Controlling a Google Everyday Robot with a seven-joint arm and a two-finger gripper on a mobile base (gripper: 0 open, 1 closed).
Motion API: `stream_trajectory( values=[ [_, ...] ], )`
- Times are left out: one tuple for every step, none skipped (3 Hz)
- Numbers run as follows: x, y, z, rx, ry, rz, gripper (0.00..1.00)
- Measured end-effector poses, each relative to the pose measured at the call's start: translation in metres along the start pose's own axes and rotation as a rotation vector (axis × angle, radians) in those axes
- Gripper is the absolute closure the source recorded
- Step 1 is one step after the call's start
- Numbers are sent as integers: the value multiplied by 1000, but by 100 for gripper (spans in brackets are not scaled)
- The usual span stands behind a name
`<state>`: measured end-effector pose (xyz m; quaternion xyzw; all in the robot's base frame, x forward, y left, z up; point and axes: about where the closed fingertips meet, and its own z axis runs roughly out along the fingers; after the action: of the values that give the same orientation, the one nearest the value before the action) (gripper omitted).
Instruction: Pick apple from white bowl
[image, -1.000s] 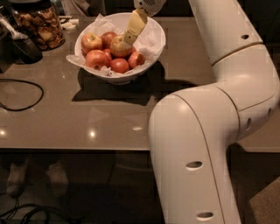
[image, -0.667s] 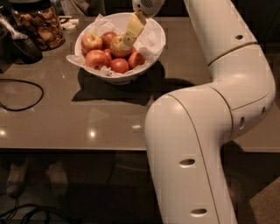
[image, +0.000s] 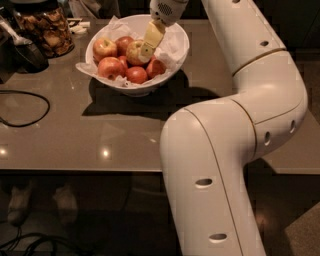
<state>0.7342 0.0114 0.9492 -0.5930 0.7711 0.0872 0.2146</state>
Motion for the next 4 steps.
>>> stream_trajectory(
  values=[
    [2,0,8,-10,17,4,11],
    [-1,2,16,-19,33,-2,11],
    [-1,2,23,-28,44,-4,11],
    [-3,5,35,-47,63,-9,12]
  ],
)
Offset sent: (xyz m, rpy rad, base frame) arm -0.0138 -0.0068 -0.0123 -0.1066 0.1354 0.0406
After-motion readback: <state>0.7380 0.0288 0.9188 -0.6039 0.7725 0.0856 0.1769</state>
